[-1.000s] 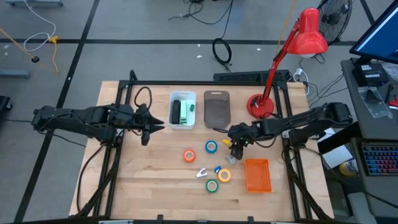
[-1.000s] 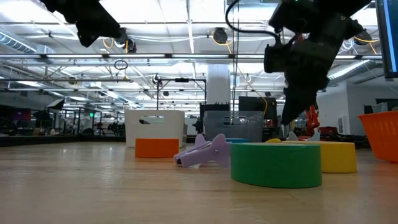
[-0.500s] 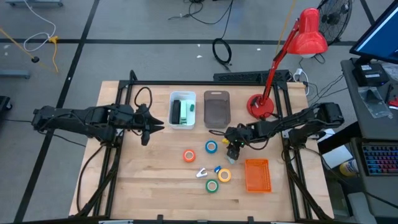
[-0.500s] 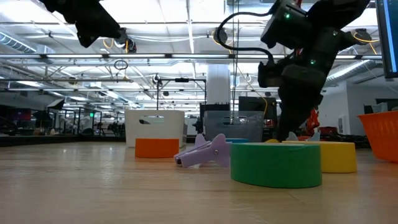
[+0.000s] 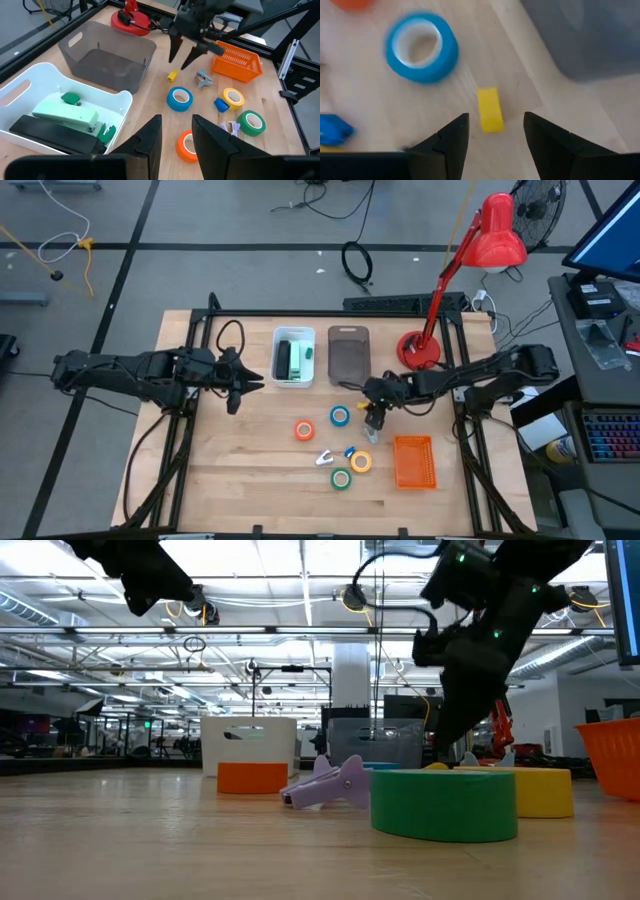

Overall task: Pick and place Stapler, Stapler remover, tape
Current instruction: Put the yellow stapler into the white bin

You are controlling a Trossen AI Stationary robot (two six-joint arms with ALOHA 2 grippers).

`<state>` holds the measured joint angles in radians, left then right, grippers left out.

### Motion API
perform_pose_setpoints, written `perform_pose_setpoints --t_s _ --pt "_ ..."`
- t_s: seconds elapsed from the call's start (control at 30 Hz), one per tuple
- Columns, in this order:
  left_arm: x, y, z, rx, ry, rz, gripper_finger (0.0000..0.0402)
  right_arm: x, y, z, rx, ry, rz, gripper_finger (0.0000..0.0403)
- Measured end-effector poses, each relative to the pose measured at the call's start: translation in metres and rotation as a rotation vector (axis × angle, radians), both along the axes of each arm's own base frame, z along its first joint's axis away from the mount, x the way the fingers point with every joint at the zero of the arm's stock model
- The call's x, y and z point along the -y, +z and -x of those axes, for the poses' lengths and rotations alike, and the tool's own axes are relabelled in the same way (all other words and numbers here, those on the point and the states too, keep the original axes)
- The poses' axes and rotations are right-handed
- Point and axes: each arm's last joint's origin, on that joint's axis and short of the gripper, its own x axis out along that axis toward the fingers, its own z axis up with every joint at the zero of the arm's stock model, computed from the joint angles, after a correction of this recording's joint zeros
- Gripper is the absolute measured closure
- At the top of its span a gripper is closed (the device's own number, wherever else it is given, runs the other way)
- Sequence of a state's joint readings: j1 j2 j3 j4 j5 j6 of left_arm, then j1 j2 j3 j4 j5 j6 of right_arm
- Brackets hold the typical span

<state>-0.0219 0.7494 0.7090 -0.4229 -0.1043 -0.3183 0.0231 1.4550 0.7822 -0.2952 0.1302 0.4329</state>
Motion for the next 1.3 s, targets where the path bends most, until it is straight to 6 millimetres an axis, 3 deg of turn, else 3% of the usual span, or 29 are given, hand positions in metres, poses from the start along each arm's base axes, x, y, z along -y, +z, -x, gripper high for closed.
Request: perform_pose_setpoints --t_s 0.2,0.73,1.3 --pt "0.0 0.0 0.0 0.001 0.001 0.001 0.0293 0.006 -0.012 -0.003 -0.055 0.042 -0.017 0.0218" --pt "0.0 0.0 0.0 0.001 0.002 0.005 0.0293 0.007 -0.009 -0.004 -0.029 0.066 0.028 0.0218" --pt "0.0 0.0 0.0 0.004 0.009 0.023 0.0293 0.018 -0.009 -0.005 -0.045 0.33 0.135 0.0218"
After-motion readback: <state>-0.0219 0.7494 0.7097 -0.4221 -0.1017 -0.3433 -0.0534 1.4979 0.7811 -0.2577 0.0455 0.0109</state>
